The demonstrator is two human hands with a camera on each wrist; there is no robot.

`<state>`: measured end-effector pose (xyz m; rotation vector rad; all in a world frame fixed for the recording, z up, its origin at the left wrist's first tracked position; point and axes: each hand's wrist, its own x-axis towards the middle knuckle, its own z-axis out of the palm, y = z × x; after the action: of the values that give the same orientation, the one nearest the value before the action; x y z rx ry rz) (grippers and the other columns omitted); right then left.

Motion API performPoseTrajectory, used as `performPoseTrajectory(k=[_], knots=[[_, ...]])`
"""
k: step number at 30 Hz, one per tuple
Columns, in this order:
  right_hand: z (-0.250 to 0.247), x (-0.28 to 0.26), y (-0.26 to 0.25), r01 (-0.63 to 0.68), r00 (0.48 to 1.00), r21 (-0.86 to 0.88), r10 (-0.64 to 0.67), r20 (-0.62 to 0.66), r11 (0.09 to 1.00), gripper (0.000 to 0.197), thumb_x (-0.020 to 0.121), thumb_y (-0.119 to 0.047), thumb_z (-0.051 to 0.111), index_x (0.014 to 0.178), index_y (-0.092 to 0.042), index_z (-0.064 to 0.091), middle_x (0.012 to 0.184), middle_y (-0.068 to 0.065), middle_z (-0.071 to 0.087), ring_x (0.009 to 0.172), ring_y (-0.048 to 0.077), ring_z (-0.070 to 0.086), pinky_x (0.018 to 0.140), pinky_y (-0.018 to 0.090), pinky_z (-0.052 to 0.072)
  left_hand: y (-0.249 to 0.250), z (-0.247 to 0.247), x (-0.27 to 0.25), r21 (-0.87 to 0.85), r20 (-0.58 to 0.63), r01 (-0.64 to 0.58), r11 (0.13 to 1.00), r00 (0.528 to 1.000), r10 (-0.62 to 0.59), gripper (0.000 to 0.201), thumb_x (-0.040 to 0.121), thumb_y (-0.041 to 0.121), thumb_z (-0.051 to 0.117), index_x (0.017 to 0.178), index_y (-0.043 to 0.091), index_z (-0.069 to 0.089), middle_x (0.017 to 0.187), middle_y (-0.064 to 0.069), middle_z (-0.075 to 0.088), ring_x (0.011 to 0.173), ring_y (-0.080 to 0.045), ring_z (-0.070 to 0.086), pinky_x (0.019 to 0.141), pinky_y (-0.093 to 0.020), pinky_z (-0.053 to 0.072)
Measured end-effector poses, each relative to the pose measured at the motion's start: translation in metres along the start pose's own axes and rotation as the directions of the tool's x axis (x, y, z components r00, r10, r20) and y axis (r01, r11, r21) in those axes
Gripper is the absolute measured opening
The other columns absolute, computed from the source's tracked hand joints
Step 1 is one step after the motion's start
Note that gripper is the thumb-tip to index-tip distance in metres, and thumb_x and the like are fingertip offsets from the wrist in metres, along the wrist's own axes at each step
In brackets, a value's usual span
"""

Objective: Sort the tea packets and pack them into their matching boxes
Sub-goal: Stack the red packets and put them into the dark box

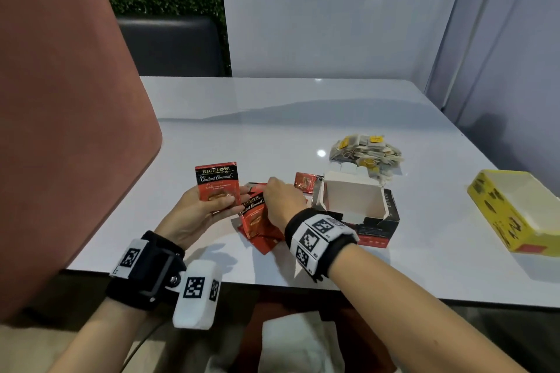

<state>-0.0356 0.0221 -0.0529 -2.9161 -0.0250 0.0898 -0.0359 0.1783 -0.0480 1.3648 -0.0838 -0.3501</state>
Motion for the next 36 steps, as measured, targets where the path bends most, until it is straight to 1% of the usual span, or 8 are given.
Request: performPoseTrajectory(k=[6, 9, 15, 18, 24, 29, 33, 36], knots=[[-0.048, -0.014, 0.009, 0.070, 0.976, -0.008, -0.070, -0.206, 0.998, 0.023, 0.092, -0.001, 0.042, 0.115, -0.002, 0.045, 0.108, 0.015, 0.058, 0.099, 0.035, 0.058, 0.069, 0.035, 0.034, 0.001, -0.005, 0.005, -0.060, -0.091, 0.005, 0.998, 0.996, -0.010, 0.015, 0.092, 0.003, 0.049, 0.103, -0.001, 0.058, 0.092, -0.013, 0.073, 0.088, -0.022, 0.071, 0.071, -0.027, 0.059], [-0.074, -0.016, 0.019, 0.117, 0.948, 0.130, -0.072, -0.310, 0.985, 0.021, 0.090, -0.004, 0.046, 0.110, -0.005, 0.051, 0.102, 0.016, 0.058, 0.091, 0.035, 0.058, 0.067, 0.035, 0.042, 0.005, -0.009, 0.008, -0.071, -0.158, -0.022, 0.997, 0.987, 0.011, 0.030, 0.092, 0.024, 0.051, 0.102, -0.003, 0.059, 0.100, -0.018, 0.069, 0.094, -0.025, 0.069, 0.079, -0.031, 0.058], [-0.099, -0.016, 0.032, 0.065, 0.991, 0.584, -0.120, 0.056, 0.809, 0.030, 0.081, -0.009, 0.065, 0.111, -0.008, 0.060, 0.102, 0.011, 0.068, 0.087, 0.025, 0.066, 0.074, 0.035, 0.055, 0.011, 0.009, 0.002, -0.119, -0.017, 0.095, 0.988, 0.995, -0.097, 0.056, 0.077, 0.051, 0.048, 0.110, 0.007, 0.059, 0.104, -0.014, 0.070, 0.100, -0.025, 0.067, 0.082, -0.041, 0.057], [-0.088, -0.016, 0.032, 0.045, 0.992, 0.550, -0.101, 0.071, 0.834, 0.028, 0.081, -0.008, 0.064, 0.109, -0.008, 0.060, 0.099, 0.010, 0.067, 0.082, 0.024, 0.064, 0.063, 0.028, 0.052, 0.011, 0.018, -0.002, -0.256, 0.115, 0.220, 0.941, 0.974, -0.197, 0.064, 0.080, 0.054, 0.047, 0.122, 0.006, 0.054, 0.119, -0.019, 0.064, 0.111, -0.031, 0.062, 0.078, -0.046, 0.057], [-0.067, -0.028, 0.007, 0.129, 0.913, 0.067, -0.092, -0.397, 0.989, 0.017, 0.092, -0.013, 0.046, 0.109, -0.009, 0.047, 0.093, 0.012, 0.062, 0.086, 0.034, 0.061, 0.061, 0.033, 0.035, -0.001, 0.028, -0.006, -0.376, 0.093, 0.264, 0.888, 0.964, -0.247, 0.061, 0.079, 0.044, 0.052, 0.120, -0.002, 0.053, 0.120, -0.029, 0.059, 0.113, -0.038, 0.058, 0.084, -0.050, 0.053], [-0.043, -0.049, -0.022, 0.319, 0.887, -0.141, -0.348, -0.305, 0.937, 0.023, 0.099, -0.018, 0.035, 0.118, -0.008, 0.042, 0.108, 0.009, 0.062, 0.102, 0.032, 0.057, 0.063, 0.035, 0.032, -0.003, 0.048, -0.003, -0.353, 0.066, 0.204, 0.913, 0.979, -0.193, 0.038, 0.100, 0.037, 0.035, 0.093, 0.010, 0.060, 0.092, -0.010, 0.063, 0.086, -0.015, 0.065, 0.072, -0.027, 0.057], [-0.043, -0.049, -0.013, 0.326, 0.900, -0.099, -0.340, -0.272, 0.940, 0.018, 0.095, -0.014, 0.042, 0.112, -0.011, 0.047, 0.098, 0.010, 0.062, 0.094, 0.032, 0.057, 0.062, 0.034, 0.028, -0.008, 0.041, -0.003, -0.381, 0.027, 0.170, 0.909, 0.985, -0.173, 0.040, 0.098, 0.037, 0.035, 0.098, 0.006, 0.059, 0.085, -0.011, 0.063, 0.081, -0.019, 0.063, 0.065, -0.031, 0.058], [-0.052, -0.047, -0.002, 0.330, 0.914, 0.079, -0.298, -0.274, 0.941, 0.016, 0.092, -0.016, 0.049, 0.106, -0.013, 0.055, 0.094, 0.012, 0.064, 0.089, 0.032, 0.059, 0.065, 0.036, 0.042, -0.010, 0.036, -0.005, -0.350, 0.009, 0.191, 0.917, 0.980, -0.201, 0.033, 0.099, 0.025, 0.036, 0.106, 0.004, 0.060, 0.087, -0.013, 0.072, 0.079, -0.021, 0.070, 0.065, -0.036, 0.060]])
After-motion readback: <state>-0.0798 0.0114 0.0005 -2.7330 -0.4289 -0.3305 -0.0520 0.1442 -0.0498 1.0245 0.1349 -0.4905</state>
